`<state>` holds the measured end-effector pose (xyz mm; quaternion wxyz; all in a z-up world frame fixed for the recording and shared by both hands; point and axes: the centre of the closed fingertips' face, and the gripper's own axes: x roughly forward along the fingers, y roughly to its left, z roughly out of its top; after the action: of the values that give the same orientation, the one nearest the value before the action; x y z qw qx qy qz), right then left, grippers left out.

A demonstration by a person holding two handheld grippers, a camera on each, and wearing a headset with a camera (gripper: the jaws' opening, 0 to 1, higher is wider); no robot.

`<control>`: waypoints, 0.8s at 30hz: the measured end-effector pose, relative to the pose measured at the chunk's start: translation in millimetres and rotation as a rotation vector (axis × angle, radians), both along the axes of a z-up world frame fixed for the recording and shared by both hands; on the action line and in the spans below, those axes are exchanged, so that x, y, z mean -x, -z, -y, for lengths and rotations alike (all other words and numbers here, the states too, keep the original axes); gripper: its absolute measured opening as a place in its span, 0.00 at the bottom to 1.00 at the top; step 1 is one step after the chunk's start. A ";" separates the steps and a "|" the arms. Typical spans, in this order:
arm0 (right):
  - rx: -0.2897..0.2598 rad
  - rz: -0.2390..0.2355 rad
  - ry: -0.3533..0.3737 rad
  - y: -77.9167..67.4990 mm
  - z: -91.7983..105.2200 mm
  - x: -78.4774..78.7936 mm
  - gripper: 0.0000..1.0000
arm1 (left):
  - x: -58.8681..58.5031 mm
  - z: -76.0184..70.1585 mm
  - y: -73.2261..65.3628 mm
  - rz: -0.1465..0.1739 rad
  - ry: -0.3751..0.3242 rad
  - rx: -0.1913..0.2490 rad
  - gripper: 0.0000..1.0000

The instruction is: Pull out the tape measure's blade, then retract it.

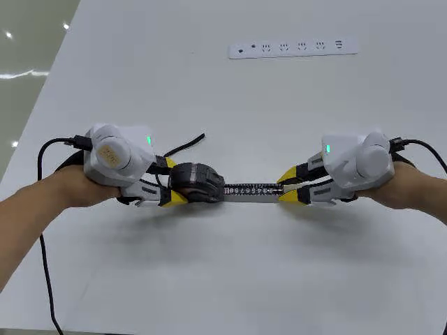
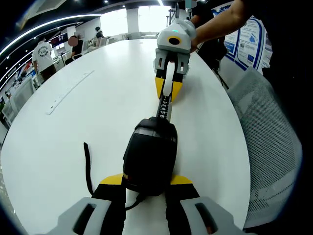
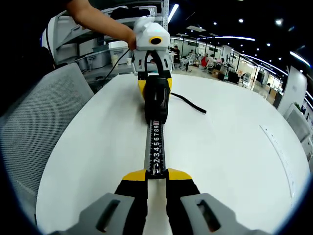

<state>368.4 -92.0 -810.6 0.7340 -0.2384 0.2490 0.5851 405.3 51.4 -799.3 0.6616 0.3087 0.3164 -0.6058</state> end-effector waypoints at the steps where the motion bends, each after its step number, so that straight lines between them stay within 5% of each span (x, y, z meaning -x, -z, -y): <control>1: 0.001 0.001 0.000 0.0 1.1 0.3 0.11 | 0.0 0.0 -0.1 0.000 0.000 0.000 0.28; 24: 0.030 -0.001 0.015 1.2 38.3 8.7 0.11 | 0.3 0.3 -0.6 0.004 0.003 -0.009 0.28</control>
<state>359.7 -130.3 -811.7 0.7345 -0.2476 0.2599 0.5759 405.0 51.1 -798.8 0.6599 0.3133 0.3174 -0.6046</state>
